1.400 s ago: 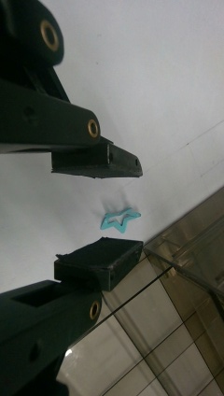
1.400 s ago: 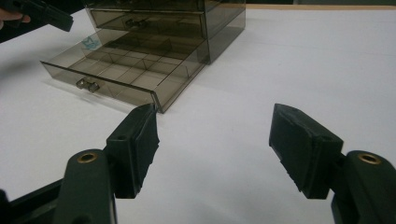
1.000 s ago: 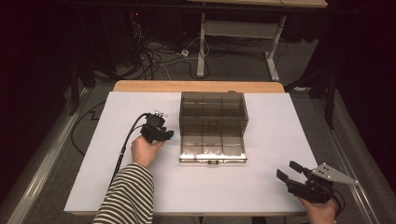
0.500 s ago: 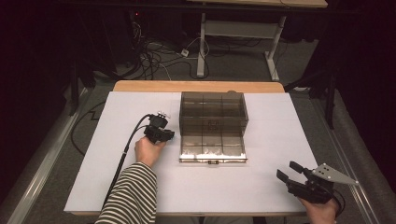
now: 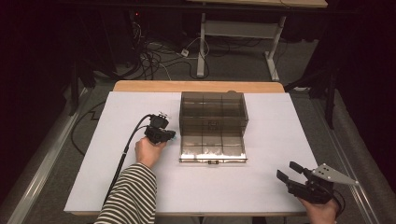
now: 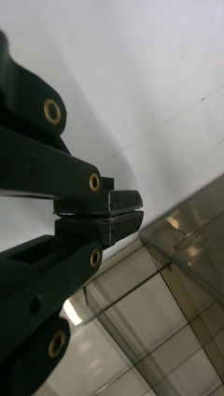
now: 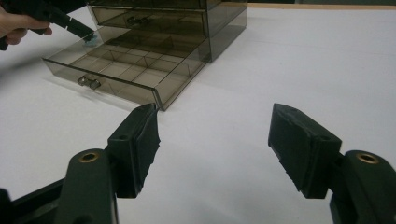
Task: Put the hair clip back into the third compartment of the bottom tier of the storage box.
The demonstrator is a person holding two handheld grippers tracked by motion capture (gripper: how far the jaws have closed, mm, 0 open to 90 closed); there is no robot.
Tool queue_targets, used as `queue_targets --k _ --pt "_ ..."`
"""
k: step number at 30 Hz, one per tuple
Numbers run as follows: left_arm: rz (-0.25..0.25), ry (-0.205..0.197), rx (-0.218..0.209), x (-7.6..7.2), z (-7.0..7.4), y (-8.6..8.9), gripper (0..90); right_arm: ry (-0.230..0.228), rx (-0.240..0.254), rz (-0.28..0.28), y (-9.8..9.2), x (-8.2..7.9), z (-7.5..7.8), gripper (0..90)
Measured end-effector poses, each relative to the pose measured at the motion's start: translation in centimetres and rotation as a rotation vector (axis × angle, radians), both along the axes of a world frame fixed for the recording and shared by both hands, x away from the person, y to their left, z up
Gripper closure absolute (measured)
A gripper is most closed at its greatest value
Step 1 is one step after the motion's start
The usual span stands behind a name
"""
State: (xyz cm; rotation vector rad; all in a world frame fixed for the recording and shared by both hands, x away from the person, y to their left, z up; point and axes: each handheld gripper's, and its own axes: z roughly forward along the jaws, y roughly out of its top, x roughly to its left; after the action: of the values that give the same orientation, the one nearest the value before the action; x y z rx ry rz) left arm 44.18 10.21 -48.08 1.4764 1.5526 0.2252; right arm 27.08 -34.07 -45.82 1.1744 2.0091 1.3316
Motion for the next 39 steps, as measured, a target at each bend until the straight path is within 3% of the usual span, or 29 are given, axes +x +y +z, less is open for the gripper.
queue_targets --k 14,32,39 --pt "-0.053 -0.035 0.005 -2.0 2.0 0.4 86.3 0.001 -0.004 -0.003 0.0 -0.1 0.0 34.1" --pt "-0.103 -0.061 -0.052 -4.0 4.0 -0.2 86.5 0.001 -0.01 -0.005 0.0 -0.2 0.0 34.1" --pt "-0.127 -0.072 -0.057 -4.4 4.6 -0.5 86.4 0.005 -0.009 -0.007 0.0 -0.2 0.0 34.1"
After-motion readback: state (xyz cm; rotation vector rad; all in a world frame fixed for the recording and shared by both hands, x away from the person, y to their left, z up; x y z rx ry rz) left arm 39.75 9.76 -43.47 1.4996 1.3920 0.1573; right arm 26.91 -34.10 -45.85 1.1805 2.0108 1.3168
